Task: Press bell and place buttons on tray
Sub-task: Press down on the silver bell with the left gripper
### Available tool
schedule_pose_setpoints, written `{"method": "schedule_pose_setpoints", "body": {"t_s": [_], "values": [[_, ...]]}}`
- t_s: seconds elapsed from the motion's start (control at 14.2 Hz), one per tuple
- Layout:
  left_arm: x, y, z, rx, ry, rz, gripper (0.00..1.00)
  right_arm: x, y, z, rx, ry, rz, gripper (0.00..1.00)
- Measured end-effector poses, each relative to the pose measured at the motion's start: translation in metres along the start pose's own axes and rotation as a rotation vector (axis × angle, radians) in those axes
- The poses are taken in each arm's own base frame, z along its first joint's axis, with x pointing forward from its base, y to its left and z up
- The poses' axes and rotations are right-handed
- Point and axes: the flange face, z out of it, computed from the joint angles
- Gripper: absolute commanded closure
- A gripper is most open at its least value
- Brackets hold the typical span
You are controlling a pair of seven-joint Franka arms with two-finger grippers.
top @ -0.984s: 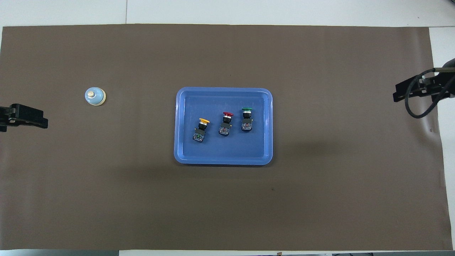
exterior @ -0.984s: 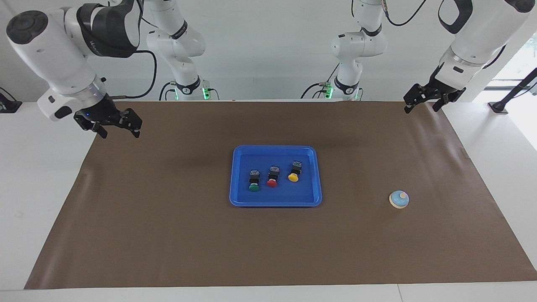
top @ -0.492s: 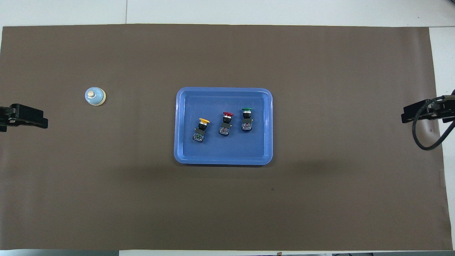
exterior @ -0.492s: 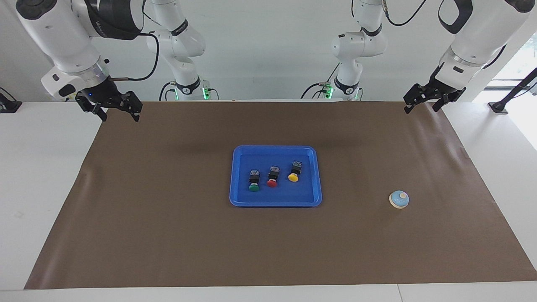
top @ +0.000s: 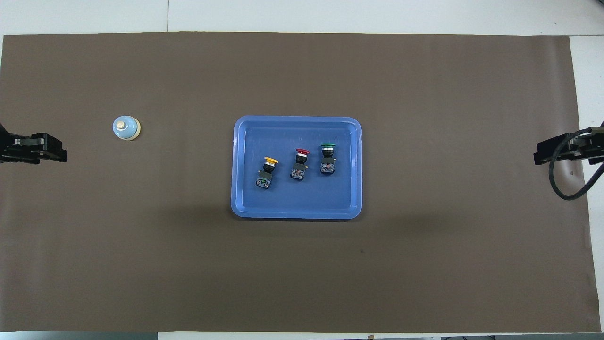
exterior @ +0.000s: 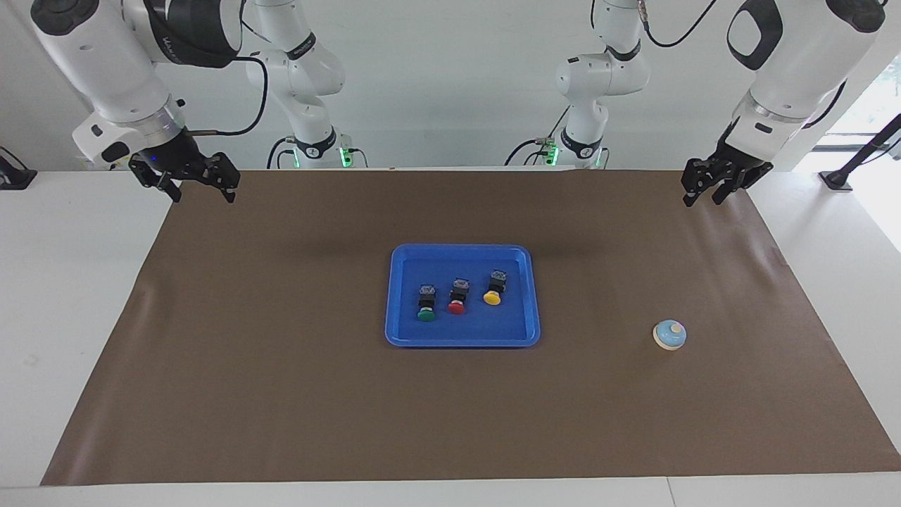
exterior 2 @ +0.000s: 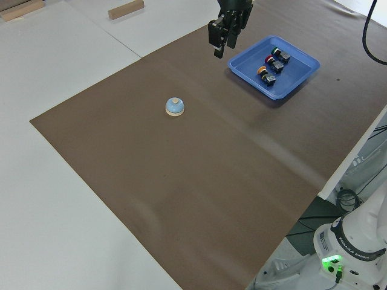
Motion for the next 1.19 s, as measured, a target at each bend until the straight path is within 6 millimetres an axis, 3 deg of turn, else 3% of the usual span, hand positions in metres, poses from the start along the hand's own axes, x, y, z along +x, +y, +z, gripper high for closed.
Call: {"method": "schedule_pose_setpoints", "body": {"t_s": [0.14,0.42,0.63,0.84,1.19], "values": [[0.02,-0.001,0.032,-0.002,0.01,-0.001,1.0,-0.003,0.0,-0.009,0.0,-0.003,0.0,0.0],[0.07,-0.004,0.126,-0.007,0.007,-0.007,1.0,-0.004,0.0,-0.011,0.001,-0.001,0.0,0.0],[0.092,-0.01,0.177,-0.008,0.021,-0.017,1.0,-0.004,-0.003,-0.011,0.001,-0.006,-0.005,0.0],[0.102,-0.012,0.203,-0.008,0.037,-0.021,1.0,-0.004,-0.005,-0.01,0.001,-0.011,-0.008,0.0],[0.109,-0.015,0.211,-0.007,0.069,-0.026,1.0,-0.004,-0.005,-0.01,0.001,-0.011,-0.008,0.0]]}}
